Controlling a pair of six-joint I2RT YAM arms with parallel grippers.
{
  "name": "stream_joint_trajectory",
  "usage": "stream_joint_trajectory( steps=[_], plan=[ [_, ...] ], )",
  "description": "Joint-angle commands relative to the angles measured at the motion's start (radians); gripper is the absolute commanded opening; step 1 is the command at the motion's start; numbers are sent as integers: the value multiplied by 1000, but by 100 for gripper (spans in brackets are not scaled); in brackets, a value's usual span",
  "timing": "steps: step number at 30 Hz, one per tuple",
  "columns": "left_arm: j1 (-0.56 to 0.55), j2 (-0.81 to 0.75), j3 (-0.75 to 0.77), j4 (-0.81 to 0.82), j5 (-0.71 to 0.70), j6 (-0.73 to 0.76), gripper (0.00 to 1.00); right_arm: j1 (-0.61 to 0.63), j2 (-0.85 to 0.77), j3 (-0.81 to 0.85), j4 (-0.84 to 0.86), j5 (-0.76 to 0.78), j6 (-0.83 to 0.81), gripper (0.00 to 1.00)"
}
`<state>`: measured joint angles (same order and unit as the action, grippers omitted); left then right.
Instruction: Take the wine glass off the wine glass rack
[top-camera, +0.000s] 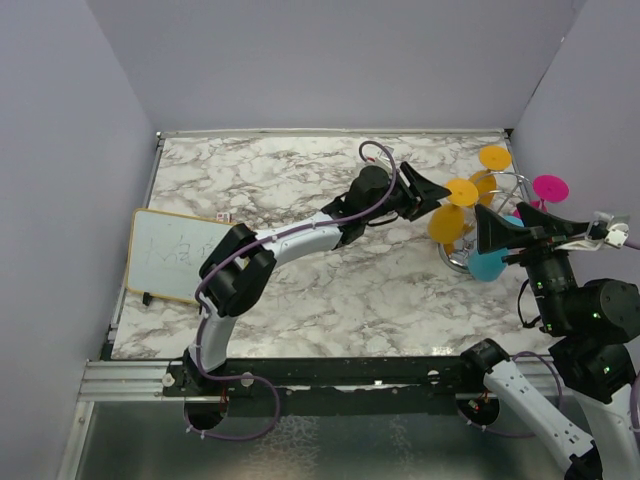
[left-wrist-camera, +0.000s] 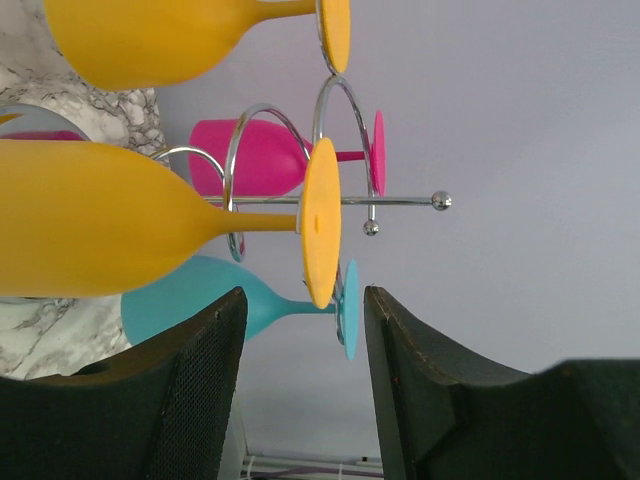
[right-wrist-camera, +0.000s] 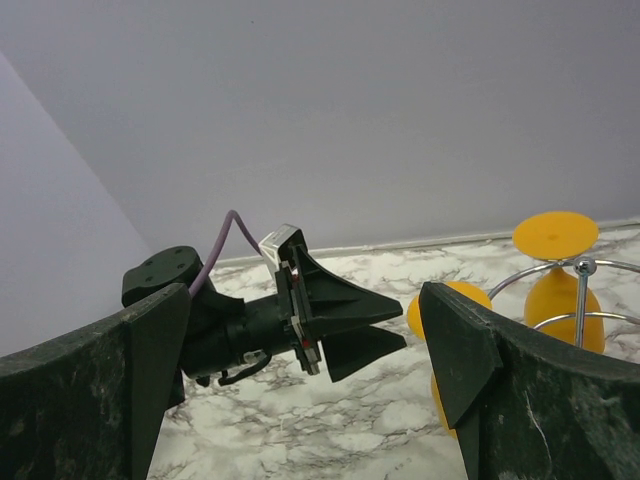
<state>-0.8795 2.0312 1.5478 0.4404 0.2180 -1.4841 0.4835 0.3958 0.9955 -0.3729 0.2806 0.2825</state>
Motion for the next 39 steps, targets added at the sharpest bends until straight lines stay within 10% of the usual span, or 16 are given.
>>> stream_joint_trajectory(
  steps=[1,39],
  plan=[
    [-4,41,54,26,-35,-36,51,7,-16,-12,15,33,-17,100],
    [-14,17,83,20,-45,-35,12,7,-8,-30,21,31,11,100]
  ],
)
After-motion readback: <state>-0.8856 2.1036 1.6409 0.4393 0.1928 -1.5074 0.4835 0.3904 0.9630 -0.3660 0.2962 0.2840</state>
